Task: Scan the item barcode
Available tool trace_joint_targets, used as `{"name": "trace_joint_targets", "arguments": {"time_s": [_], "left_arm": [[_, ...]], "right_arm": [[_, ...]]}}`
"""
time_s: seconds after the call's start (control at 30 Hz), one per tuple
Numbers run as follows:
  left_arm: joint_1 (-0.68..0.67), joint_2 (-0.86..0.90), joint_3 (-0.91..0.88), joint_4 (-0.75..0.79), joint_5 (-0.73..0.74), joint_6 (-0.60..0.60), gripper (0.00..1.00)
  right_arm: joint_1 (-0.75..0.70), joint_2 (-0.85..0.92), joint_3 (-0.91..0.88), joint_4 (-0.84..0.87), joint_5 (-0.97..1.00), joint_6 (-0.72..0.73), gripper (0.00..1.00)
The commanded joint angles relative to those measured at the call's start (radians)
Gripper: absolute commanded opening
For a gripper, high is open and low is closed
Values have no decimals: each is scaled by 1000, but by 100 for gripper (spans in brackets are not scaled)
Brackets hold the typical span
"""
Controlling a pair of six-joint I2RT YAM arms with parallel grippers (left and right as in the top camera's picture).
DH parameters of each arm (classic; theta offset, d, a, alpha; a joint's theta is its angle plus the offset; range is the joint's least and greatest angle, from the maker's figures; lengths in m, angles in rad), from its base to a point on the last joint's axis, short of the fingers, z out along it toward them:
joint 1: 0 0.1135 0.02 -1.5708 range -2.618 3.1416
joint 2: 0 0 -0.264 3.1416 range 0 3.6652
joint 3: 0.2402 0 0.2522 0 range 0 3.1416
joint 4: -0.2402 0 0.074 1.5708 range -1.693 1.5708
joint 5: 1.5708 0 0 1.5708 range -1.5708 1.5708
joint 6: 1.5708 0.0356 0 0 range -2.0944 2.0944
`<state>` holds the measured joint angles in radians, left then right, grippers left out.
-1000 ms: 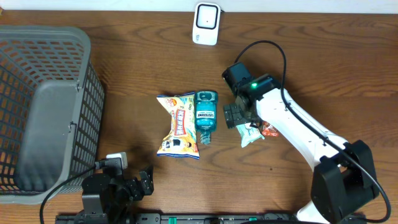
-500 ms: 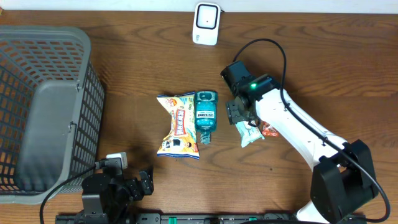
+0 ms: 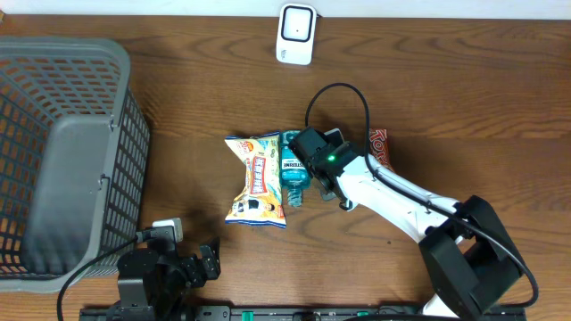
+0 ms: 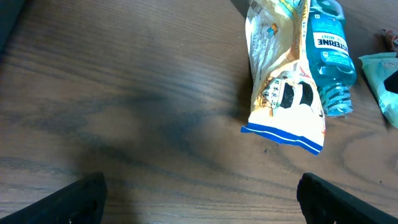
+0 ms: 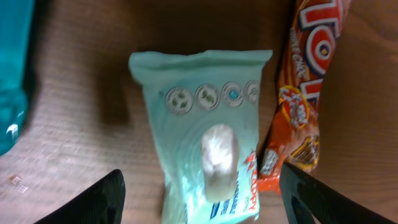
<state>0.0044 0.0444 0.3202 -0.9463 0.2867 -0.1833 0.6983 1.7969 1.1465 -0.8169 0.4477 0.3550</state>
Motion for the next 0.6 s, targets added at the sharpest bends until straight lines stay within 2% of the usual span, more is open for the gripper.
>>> {"name": "trace_joint_targets", "arguments": {"time_s": [0.0, 0.2, 0.43, 0.5, 0.57], "left_arm": [[-4, 1, 3, -11, 8, 6, 98], [-4, 1, 3, -11, 8, 6, 98], [-4, 1, 3, -11, 8, 6, 98], [-4, 1, 3, -11, 8, 6, 98], [-4, 1, 3, -11, 8, 6, 98]], "right_arm": [[3, 52, -5, 16, 85, 7, 73], [14, 158, -6, 5, 85, 7, 69], [18, 276, -6, -51, 151, 76, 33], [18, 283, -5, -65, 149, 98, 9], [18, 277, 3, -74, 141, 101, 2]]}}
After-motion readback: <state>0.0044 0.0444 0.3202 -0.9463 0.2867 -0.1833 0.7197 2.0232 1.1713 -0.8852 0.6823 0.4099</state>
